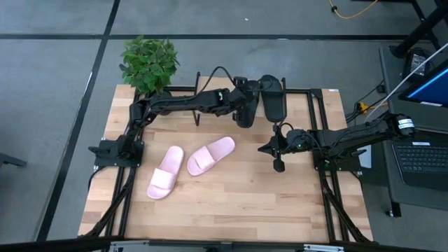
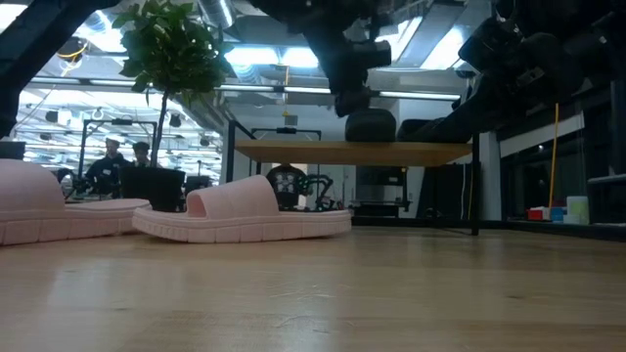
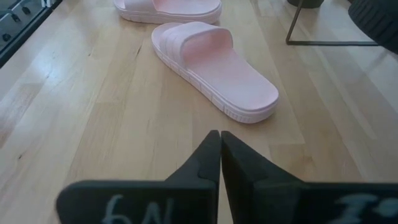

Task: Pick and place slides into the shelf
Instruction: Put the black slide on the shelf

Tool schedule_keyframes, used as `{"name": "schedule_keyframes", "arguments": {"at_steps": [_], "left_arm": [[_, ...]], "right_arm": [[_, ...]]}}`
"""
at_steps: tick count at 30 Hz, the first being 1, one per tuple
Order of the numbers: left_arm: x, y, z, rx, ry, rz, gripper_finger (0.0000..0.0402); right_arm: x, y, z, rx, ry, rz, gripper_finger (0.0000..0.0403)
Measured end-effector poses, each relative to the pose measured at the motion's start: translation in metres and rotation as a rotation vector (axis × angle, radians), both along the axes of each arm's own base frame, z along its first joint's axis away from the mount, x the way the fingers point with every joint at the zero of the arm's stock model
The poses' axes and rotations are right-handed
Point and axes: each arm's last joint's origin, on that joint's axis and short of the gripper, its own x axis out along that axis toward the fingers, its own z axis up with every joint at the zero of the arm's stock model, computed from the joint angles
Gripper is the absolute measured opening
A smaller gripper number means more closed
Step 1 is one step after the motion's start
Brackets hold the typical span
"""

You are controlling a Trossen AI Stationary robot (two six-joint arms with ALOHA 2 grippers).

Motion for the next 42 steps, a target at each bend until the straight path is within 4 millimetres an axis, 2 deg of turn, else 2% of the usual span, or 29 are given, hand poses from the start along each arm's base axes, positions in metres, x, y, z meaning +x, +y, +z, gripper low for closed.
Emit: {"name": "schedule_keyframes", "arguments": {"at_steps": [16,19,26,42], "left_arm": [[0.0057,0.0062,-0.0051,0.031,-0.016,0.004,0.0101],[0.0049,0.0068,-0.0046,0.064,-0.006,0.046,0.0084],[0.0039,0.0085,-0.0048,0.085,-0.001,0.083,0.0009],[0.0068,0.0099,0.0007,0.114,-0.078,0.129,0.0005]], "right_arm": [[-0.0002,-0.0002,-0.0005,-0.003,0.005,-0.001,0.0017],[-0.0002,-0.0002,-0.0005,-0.003,0.005,-0.001,0.0017],[-0.0002,-0.0002,-0.0005,-0.002,0.005,-0.001,0.0017],[-0.0003,-0.0002,-0.0005,-0.001,0.006,-0.002,0.0017]]}}
